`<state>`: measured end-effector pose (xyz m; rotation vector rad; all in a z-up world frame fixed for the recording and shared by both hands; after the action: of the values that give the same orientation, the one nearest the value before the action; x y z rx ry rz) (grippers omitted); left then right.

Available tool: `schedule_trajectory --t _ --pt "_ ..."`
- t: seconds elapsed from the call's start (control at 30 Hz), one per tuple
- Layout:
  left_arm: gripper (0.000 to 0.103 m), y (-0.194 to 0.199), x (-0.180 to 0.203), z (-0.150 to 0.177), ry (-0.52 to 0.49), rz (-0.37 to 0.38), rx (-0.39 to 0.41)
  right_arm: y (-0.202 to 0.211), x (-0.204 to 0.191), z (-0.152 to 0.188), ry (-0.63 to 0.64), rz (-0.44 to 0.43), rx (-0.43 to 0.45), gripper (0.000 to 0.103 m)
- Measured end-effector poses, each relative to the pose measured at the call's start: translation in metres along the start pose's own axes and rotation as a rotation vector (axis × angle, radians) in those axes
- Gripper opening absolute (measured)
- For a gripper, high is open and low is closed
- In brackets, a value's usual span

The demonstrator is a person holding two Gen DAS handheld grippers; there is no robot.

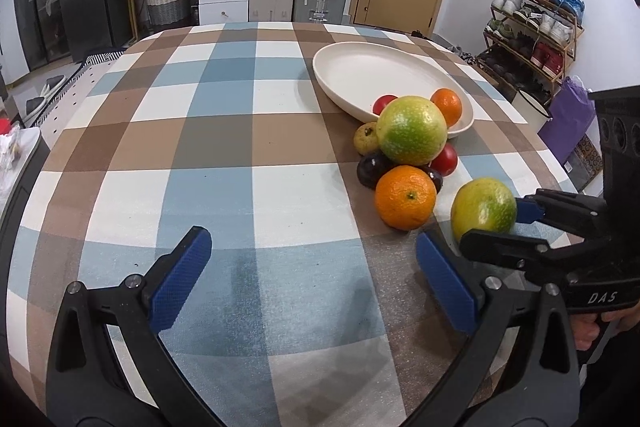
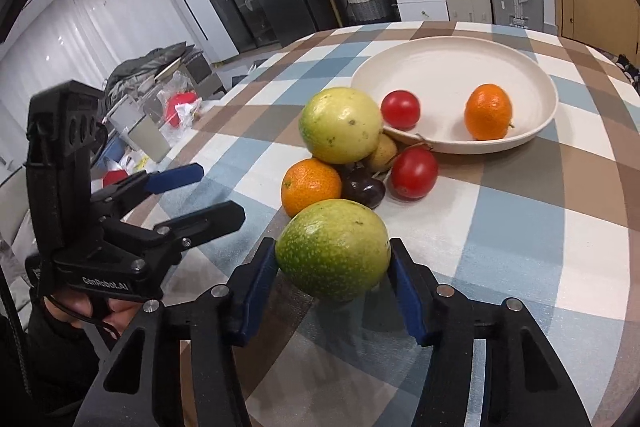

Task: Organize fruits
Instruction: 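Grasp a tangerine with the left tool while the right tool holds the green fruit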

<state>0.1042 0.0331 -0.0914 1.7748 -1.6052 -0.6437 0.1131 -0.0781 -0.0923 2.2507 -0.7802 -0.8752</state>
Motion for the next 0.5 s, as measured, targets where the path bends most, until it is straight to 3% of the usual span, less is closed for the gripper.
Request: schedule_trajectory --t 0.37,0.5 --pt "0.101 -0.026 0.033 -0.010 -0.080 0.017 -0.045 0.024 0.028 0.004 -0.058 0.063 0.037 0.056" --pt "0.087 -0.033 0.049 -0.016 -0.099 0.064 -0.052 0.029 0.040 0.003 -0.080 0.097 0.038 0.056"
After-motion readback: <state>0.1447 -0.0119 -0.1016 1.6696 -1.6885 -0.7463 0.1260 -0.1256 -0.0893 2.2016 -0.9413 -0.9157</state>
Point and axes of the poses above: each gripper's, at about its wrist camera, not at the fingertips, and y roughly against the way its jaws point, x to its right, z to its underside, the point moved 7 cm from there along -y, roughly the way its jaws point, and after that the axes turned 5 degrees about -z, right-handed, at the moved point
